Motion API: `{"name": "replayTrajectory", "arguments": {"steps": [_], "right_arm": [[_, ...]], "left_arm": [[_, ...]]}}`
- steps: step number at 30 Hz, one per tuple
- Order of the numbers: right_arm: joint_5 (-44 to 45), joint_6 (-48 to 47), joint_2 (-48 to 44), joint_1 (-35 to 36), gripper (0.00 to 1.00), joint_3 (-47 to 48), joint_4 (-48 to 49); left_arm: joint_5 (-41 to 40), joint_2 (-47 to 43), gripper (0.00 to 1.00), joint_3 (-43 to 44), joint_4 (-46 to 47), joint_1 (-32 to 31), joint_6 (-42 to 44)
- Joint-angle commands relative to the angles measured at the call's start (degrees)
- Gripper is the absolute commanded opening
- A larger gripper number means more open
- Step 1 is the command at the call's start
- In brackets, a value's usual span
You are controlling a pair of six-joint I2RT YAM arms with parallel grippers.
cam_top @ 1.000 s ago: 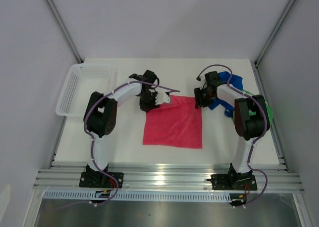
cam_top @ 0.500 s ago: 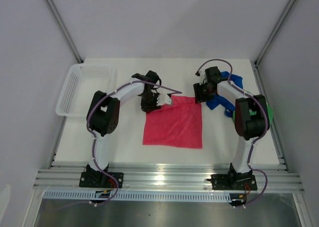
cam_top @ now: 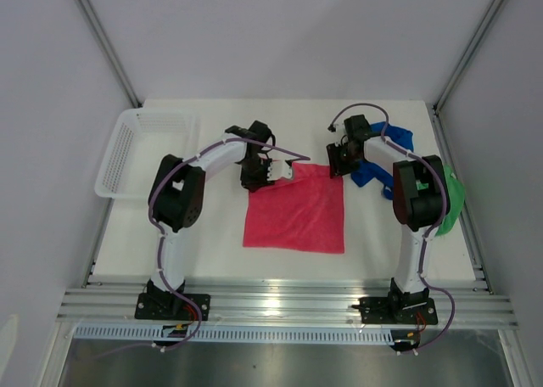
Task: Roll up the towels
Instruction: Fold the towel
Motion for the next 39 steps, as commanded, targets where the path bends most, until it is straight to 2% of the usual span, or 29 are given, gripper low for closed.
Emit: {"name": "replayTrajectory", "arguments": {"steps": [1, 4, 5, 8, 12, 19, 27, 34, 39], "right_arm": [[-0.5, -1.2, 0.6, 0.3, 0.42, 2.1, 0.1], [0.2, -1.1, 0.9, 0.3, 0.36, 2.4, 0.0], [0.3, -1.0, 0.9, 0.3, 0.36, 2.5, -0.5], [1.1, -1.3, 0.2, 0.3, 0.36, 2.1, -0.9], [3.1, -2.3, -1.9, 0.7, 0.39, 1.8, -1.4], [3.6, -3.9, -5.9, 1.8, 0.44, 1.0, -0.3], [0.7, -5.3, -4.5, 3.2, 0.47, 1.0, 0.2], [0.7, -6.3, -1.9, 3.6, 0.48, 1.7, -0.3], [0.4, -6.9, 0.2, 3.5, 0.49, 2.7, -1.3]], "left_arm": [[0.3, 1.3, 0.33, 1.7, 1.1, -0.6, -0.6], [0.0, 1.3, 0.22, 1.6, 1.1, -0.6, -1.4], [0.0, 1.4, 0.14, 1.5, 1.1, -0.6, -1.6], [-0.5, 1.3, 0.01, 1.5, 1.8, -0.6, -3.1], [-2.5, 1.0, 0.01, 2.2, 3.6, -0.2, -6.1], [-0.1, -0.1, 0.01, 2.9, 4.4, 1.5, -11.8], [1.7, -1.7, 0.01, 2.6, 2.6, 1.9, -11.1], [3.1, -4.8, 0.36, -1.5, 3.2, 1.3, -5.3], [0.8, -3.6, 0.48, -0.6, 1.6, -0.2, -3.4]]}}
